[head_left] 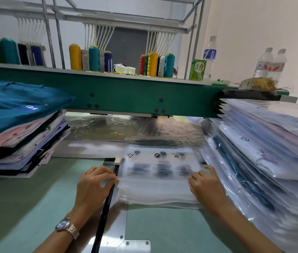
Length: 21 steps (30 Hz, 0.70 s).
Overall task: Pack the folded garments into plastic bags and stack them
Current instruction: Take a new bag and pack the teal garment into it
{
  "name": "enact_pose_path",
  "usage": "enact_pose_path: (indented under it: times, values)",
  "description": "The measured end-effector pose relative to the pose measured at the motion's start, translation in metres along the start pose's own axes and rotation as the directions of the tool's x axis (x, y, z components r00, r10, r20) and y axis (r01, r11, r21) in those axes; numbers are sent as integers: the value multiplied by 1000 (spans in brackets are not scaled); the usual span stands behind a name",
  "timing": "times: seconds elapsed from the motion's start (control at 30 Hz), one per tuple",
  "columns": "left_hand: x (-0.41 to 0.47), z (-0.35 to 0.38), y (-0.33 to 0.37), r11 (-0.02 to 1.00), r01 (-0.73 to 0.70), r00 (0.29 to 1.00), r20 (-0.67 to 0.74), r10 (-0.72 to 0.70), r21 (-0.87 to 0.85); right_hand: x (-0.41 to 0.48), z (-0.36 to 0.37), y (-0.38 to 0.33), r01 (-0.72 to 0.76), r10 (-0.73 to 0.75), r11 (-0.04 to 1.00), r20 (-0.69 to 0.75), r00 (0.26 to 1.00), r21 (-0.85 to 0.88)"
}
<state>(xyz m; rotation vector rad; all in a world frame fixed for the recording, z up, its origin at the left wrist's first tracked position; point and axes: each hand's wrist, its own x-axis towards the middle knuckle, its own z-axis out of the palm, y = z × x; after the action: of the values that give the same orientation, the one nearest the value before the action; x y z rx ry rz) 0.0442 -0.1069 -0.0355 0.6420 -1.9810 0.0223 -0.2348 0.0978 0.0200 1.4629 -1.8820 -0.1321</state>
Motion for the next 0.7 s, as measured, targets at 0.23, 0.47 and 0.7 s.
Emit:
enact_pose_path:
  times: [0.23, 0.47, 0.7]
  values:
    - [1, 0, 3, 999, 38, 999, 7, -38, -14, -12, 3, 31, -141, 140, 990, 85, 986, 8]
    - [0, -2, 4, 997, 70, 997, 19, -70, -20, -13, 2, 34, -181, 177, 984, 243, 954, -8]
    - [-6, 3, 8, 961, 167, 984, 96, -149, -218, 4, 0, 8, -151, 78, 913, 202, 976, 379]
